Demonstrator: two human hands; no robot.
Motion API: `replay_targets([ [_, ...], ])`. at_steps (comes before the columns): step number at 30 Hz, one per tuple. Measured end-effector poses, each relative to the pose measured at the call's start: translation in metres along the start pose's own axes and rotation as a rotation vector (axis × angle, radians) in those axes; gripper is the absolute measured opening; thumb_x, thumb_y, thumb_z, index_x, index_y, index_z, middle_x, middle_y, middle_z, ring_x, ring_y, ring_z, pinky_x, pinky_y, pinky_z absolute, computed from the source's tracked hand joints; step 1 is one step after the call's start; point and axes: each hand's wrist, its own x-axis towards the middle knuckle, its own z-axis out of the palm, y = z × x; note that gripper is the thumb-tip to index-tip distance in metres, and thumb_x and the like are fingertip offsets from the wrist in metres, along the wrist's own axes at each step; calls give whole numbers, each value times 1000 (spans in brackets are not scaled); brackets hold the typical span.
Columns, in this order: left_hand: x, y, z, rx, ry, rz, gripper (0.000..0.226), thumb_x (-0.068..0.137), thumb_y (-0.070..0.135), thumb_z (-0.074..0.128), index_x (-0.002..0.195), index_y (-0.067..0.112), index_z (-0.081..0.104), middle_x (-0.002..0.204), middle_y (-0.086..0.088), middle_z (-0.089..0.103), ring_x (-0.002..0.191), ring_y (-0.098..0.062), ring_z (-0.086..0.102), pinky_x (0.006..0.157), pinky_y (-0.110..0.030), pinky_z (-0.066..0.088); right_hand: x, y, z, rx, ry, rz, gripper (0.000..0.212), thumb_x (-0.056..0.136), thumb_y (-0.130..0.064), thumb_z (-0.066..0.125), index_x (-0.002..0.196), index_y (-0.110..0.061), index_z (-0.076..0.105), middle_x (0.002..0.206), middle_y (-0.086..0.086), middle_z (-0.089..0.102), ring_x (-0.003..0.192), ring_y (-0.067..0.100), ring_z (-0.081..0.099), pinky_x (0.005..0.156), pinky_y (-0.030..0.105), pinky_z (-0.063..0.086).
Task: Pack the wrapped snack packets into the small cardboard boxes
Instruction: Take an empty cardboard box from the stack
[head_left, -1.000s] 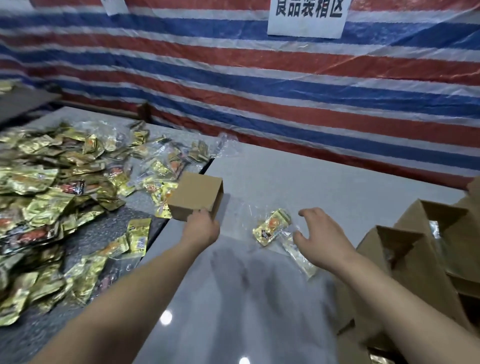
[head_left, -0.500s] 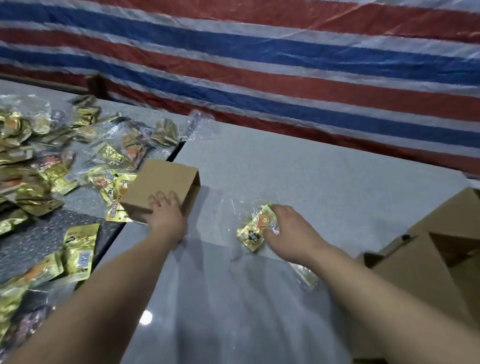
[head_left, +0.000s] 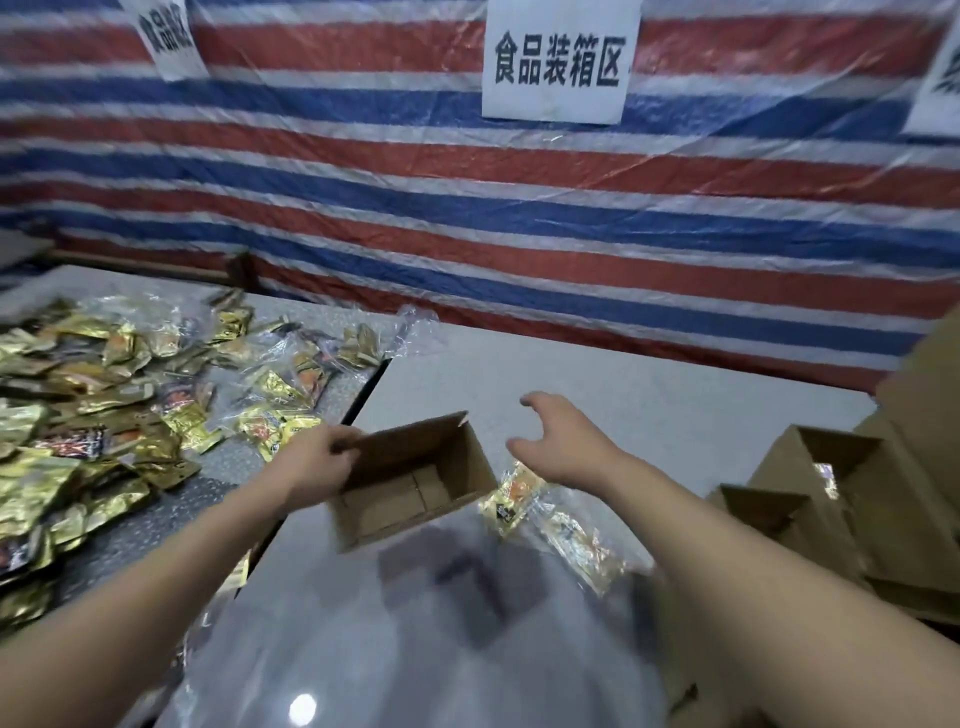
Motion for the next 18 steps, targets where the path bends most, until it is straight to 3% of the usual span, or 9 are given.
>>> replay_targets([
  [2,-36,31,-13,-49,-90,72,20,99,22,54,105,39,64,101,15,64,96,-9,60,85,-33,54,-19,-13,-17,3,-1,-55,72,90,-31,65,152,-25,29,158,2,30,141,24,37,103,29,37],
  [5,-87,73,-18,-137,-187,147,18,100,26,54,104,38,66,100,16,66,93,-5,63,64,-18,54,-51,-20,-33,-24,-88,-61,59,88,-21,64,143,-28,44,142,-1,47,124,24,53,83,22,45],
  [7,-114,97,-16,-183,-217,178,18,101,27,53,108,33,68,99,12,68,92,-8,64,56,-13,52,-75,-15,-40,-53,-90,-63,21,89,-17,61,108,-27,63,109,-4,64,99,20,62,67,20,46],
  [8,-126,107,-13,-184,-225,184,18,101,27,53,109,31,68,99,11,68,90,-9,65,56,-14,52,-87,-11,-43,-78,-76,-73,11,89,-16,60,90,-27,63,93,-5,64,88,18,63,60,20,44],
  [9,-138,114,-9,-177,-234,183,18,102,27,52,110,28,69,98,10,68,89,-11,64,56,-14,52,-99,-5,-44,-102,-67,-81,15,89,-16,59,80,-27,60,84,-4,62,81,17,62,56,21,41],
  [13,-172,125,18,-139,-264,163,23,101,33,53,109,20,71,104,-2,69,90,-19,65,56,-17,53,-138,19,-37,-151,-83,-66,9,85,-20,60,79,-25,65,79,-4,64,76,12,61,56,22,45],
  [15,-182,120,38,-72,-230,159,26,100,36,54,108,19,72,105,-4,69,85,-15,63,53,-13,50,-149,34,-22,-195,-103,-40,8,82,-20,59,78,-23,65,79,-3,62,75,12,59,53,23,40],
  [18,-190,101,74,-14,-232,156,30,100,34,54,110,12,71,105,-5,68,95,-20,62,76,-25,51,-162,58,15,-188,-157,27,8,80,-15,57,76,-18,63,80,1,61,72,15,58,51,24,37],
])
